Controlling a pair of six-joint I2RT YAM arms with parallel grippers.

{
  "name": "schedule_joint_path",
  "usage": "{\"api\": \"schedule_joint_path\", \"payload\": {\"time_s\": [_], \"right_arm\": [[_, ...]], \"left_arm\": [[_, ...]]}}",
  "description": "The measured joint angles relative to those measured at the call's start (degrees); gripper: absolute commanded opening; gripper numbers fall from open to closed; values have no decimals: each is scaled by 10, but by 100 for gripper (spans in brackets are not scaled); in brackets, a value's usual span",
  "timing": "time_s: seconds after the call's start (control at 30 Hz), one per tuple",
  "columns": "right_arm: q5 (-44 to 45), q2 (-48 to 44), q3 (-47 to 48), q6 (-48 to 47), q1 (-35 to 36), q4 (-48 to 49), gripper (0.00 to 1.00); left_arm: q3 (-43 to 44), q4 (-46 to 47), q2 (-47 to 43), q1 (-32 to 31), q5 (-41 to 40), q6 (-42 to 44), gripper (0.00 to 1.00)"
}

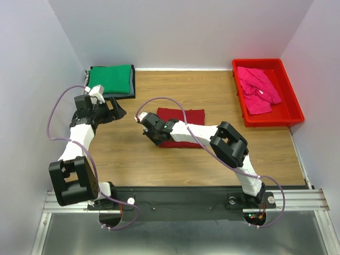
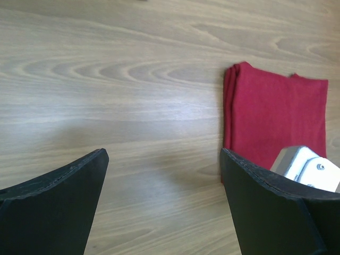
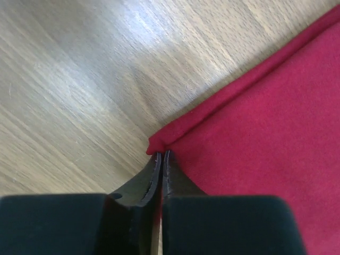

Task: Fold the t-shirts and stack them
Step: Fold the tshirt

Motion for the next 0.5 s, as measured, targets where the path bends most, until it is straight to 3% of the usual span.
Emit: {"api": "schedule_joint_path", "payload": {"time_s": [0.23, 0.5], "right_arm": [[-10, -3, 0, -15, -4, -1, 0], [-90, -19, 4, -19, -43, -38, 1]], "left_arm": [[-35, 45, 42, -47, 18, -46, 99], [-104, 150, 99, -75, 98, -155, 99]]}}
